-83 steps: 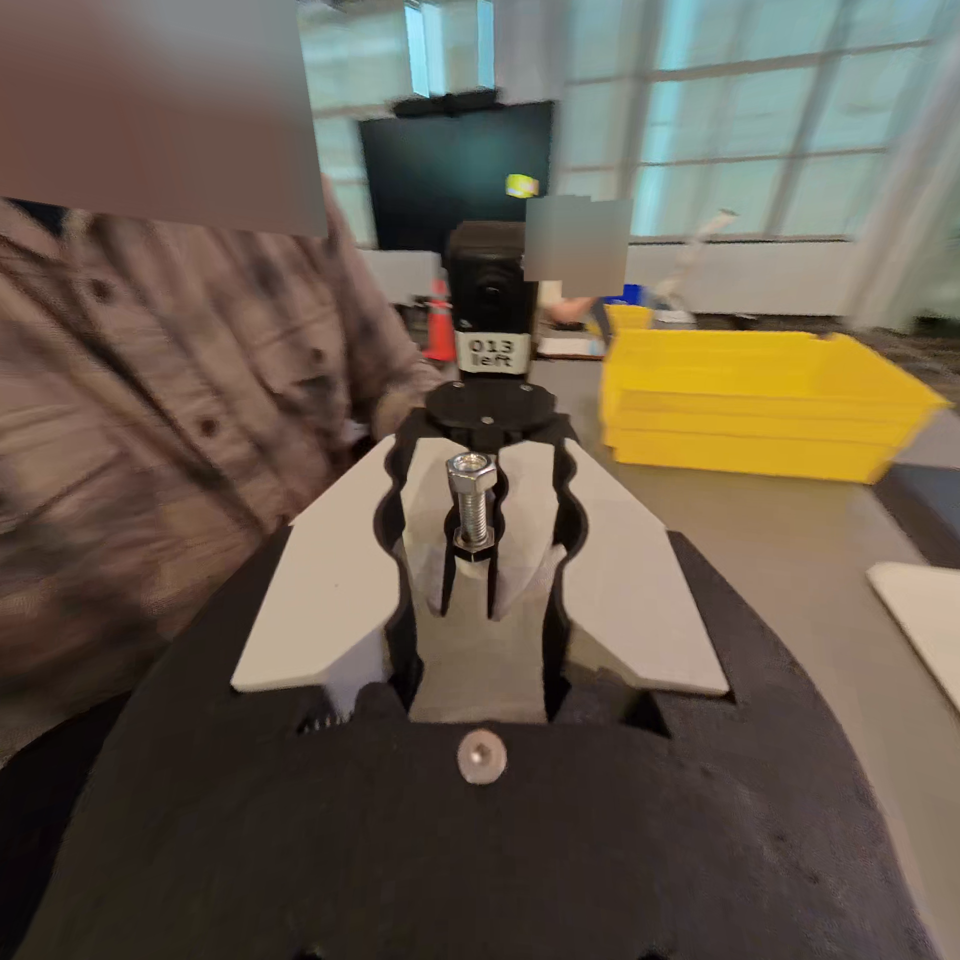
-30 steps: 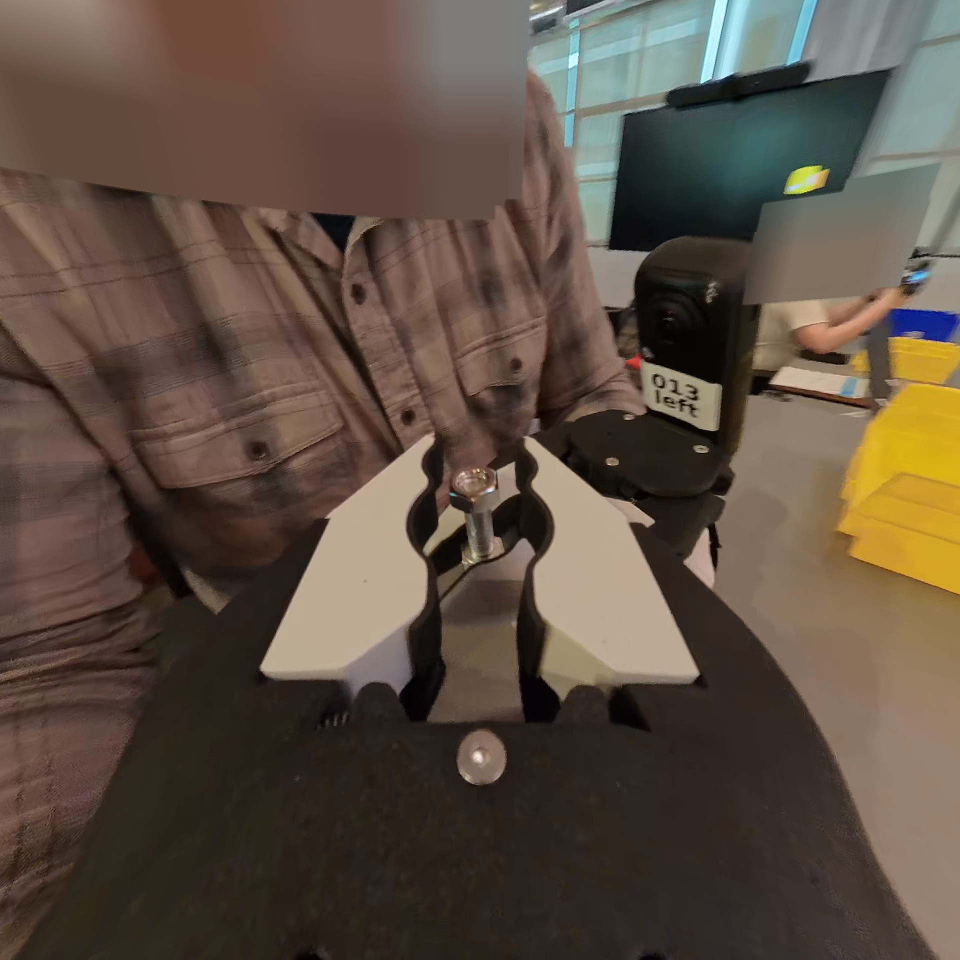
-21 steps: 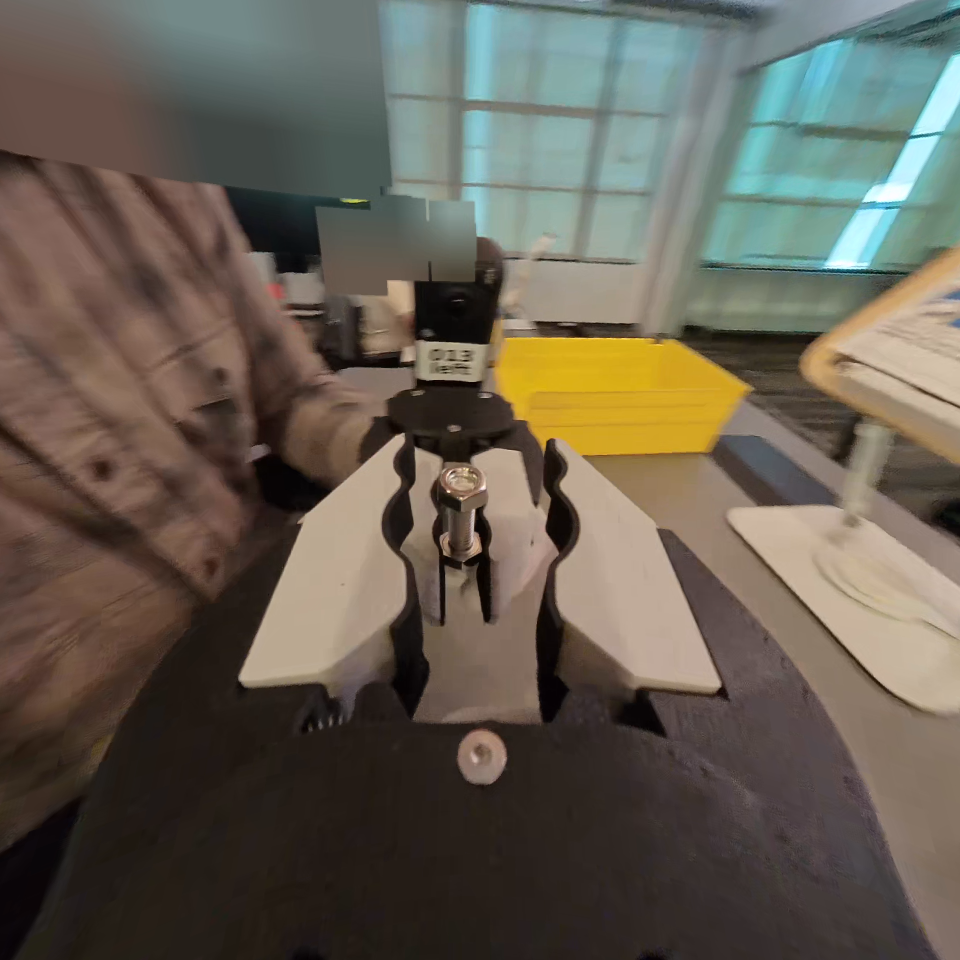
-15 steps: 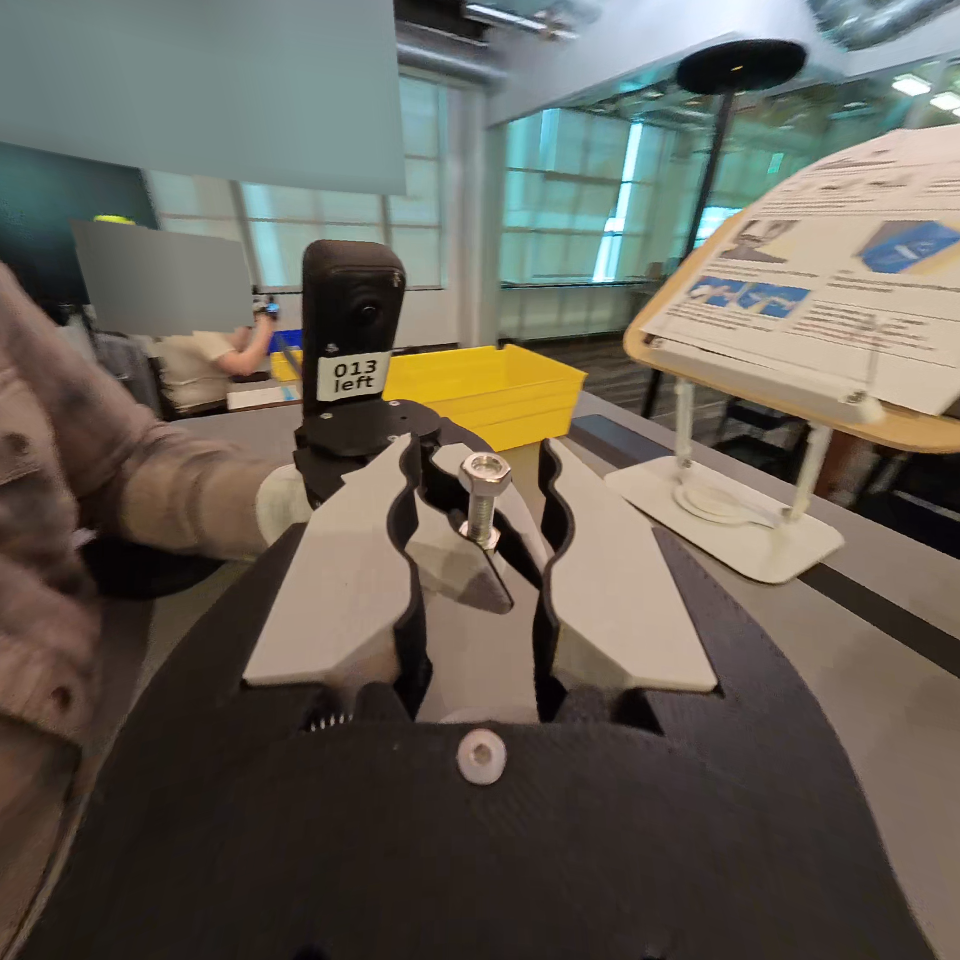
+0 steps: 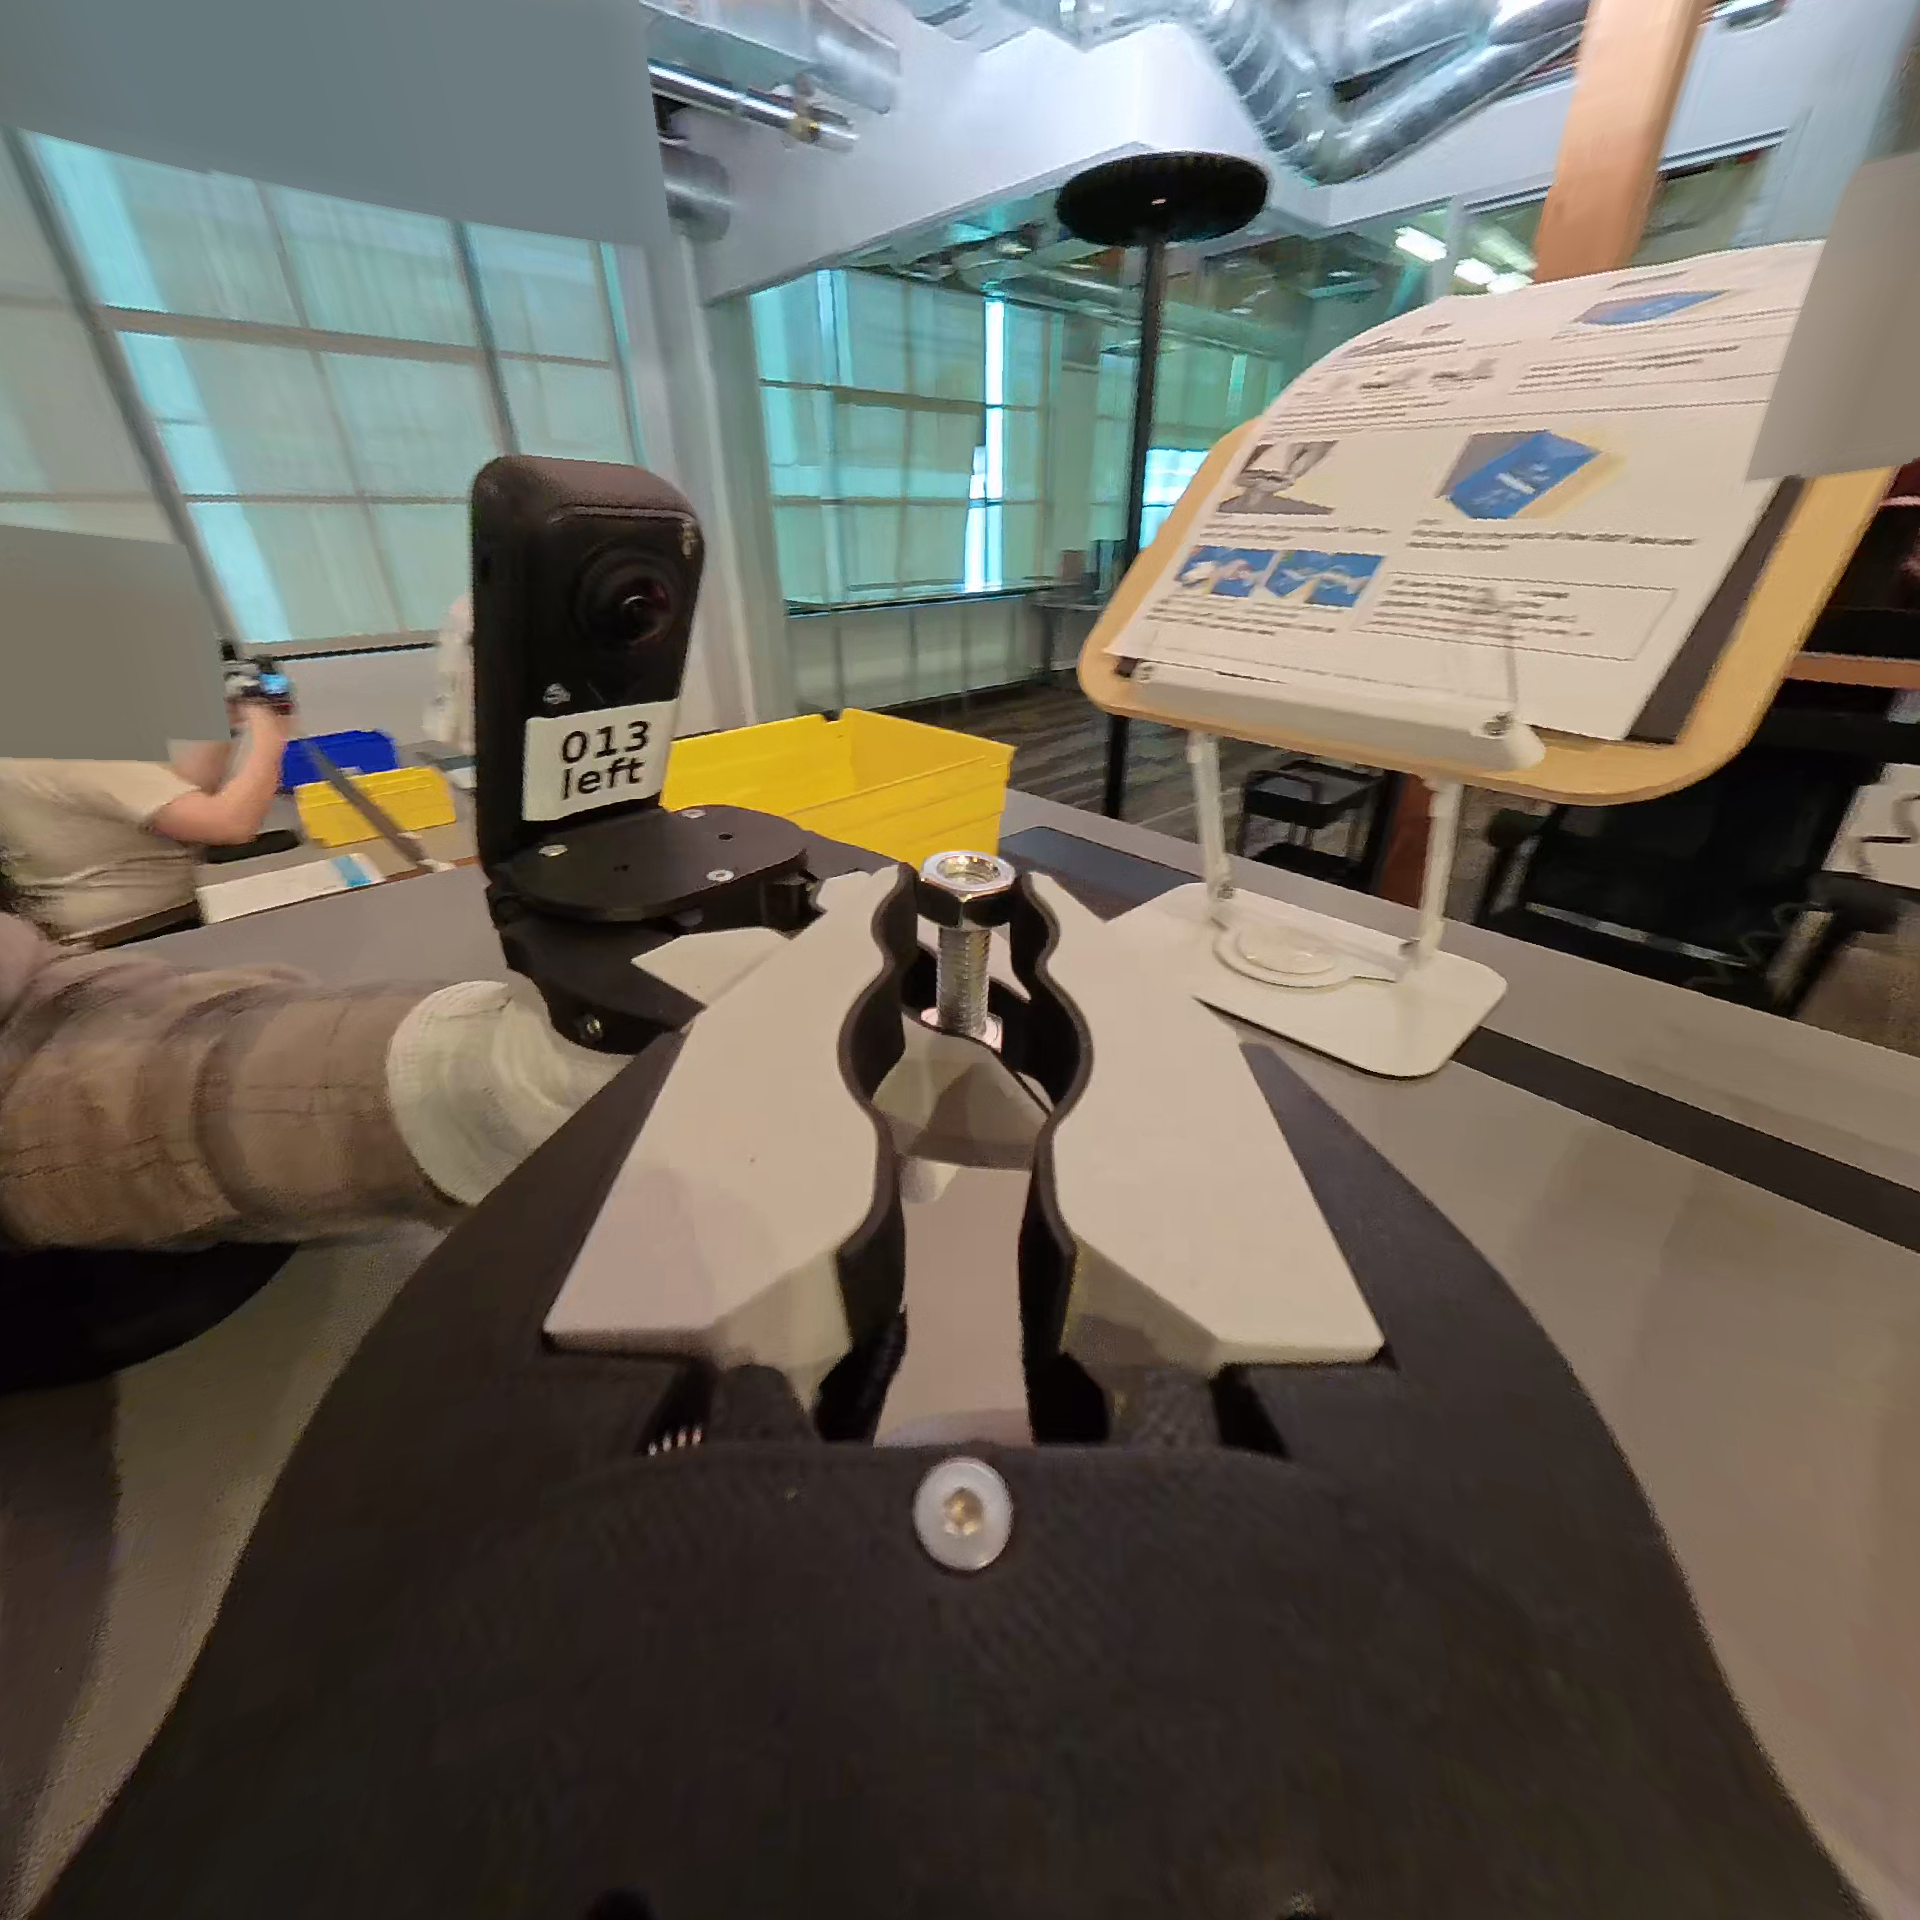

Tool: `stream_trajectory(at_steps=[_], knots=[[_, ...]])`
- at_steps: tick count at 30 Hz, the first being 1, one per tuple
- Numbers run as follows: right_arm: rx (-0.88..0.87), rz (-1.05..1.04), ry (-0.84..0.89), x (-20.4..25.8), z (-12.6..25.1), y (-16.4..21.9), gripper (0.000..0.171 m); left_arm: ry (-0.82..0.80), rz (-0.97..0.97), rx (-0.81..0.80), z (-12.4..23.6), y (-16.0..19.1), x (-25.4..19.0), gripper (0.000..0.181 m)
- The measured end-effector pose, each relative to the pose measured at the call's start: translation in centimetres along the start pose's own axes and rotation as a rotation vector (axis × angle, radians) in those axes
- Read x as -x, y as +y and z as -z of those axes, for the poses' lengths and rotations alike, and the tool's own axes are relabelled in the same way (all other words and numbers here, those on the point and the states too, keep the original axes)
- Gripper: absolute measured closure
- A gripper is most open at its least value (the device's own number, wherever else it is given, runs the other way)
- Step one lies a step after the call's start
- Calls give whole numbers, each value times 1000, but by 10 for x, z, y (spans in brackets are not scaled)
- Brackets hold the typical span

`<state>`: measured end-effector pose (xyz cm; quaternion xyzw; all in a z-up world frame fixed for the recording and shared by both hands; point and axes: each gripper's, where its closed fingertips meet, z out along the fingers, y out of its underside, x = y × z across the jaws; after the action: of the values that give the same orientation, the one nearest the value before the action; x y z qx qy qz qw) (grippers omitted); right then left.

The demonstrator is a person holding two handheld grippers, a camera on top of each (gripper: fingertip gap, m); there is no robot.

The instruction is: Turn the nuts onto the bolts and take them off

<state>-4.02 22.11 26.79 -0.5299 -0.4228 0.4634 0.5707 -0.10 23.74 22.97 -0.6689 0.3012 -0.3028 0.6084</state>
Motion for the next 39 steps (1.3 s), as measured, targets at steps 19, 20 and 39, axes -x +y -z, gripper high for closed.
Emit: stream_trajectory(at_steps=[19, 20, 39], knots=[[-20, -212, -1537, 54, 70, -18, 156, 424, 31, -16, 2, -9, -84, 165], [-25, -217, -1566, 56, 71, -18, 156, 431, 33, -17, 3, -9, -85, 166], [7, -38, -300, 4, 4, -14, 122, 9, -23, 37, -6, 5, -10, 166]])
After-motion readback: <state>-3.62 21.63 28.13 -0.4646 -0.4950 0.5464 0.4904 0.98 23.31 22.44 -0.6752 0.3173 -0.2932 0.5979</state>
